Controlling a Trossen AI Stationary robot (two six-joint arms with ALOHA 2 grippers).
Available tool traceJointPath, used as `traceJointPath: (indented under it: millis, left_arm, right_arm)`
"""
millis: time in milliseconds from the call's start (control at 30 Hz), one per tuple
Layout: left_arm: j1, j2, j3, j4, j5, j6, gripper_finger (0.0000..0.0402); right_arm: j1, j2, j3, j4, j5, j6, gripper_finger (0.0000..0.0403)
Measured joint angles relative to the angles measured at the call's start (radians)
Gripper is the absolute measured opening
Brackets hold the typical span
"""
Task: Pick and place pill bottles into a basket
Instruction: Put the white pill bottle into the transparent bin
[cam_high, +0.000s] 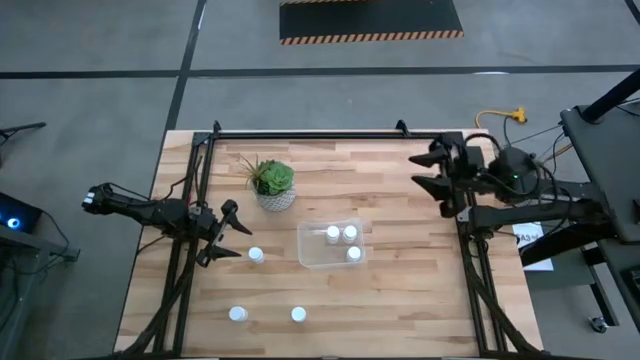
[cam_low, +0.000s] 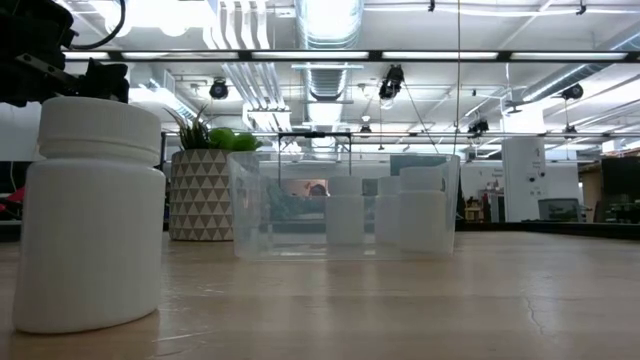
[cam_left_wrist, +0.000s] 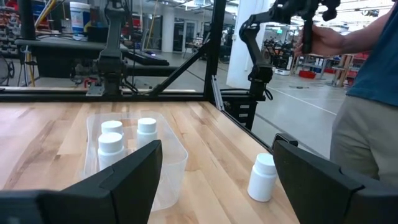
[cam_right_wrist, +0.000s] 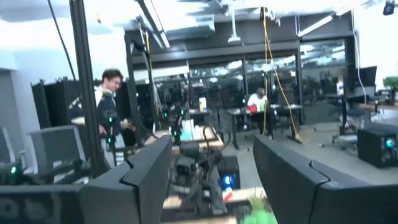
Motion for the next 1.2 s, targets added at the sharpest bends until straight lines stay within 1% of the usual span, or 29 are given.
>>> traceJointPath:
  millis: [133, 233, 467, 567, 900, 1200]
  left_arm:
    - [0.000, 0.000, 0.000, 0.000, 0.000, 0.000, 0.0290]
    - [0.000, 0.000, 0.000, 0.000, 0.000, 0.000, 0.0290]
    - [0.000, 0.000, 0.000, 0.000, 0.000, 0.000, 0.0290]
    - [0.000, 0.000, 0.000, 0.000, 0.000, 0.000, 0.0290]
    - [0.000, 0.000, 0.000, 0.000, 0.000, 0.000, 0.0290]
    - [0.000, 0.000, 0.000, 0.000, 0.000, 0.000, 0.0290]
  right_arm:
    - [0.000, -0.093, -0.016, -0.127, 0.005, 0.016, 0.0215]
    - [-0.001, -0.147, -0.028, -0.122, 0.013, 0.018, 0.0215]
    - [-0.001, -0.260, -0.037, -0.116, 0.013, -0.056, 0.0215]
    - [-0.001, -0.307, -0.053, -0.119, 0.013, -0.058, 0.0215]
    - [-0.001, -0.473, -0.157, -0.123, 0.017, -0.057, 0.0215]
    - [0.000, -0.630, -0.265, -0.123, 0.093, -0.044, 0.0215]
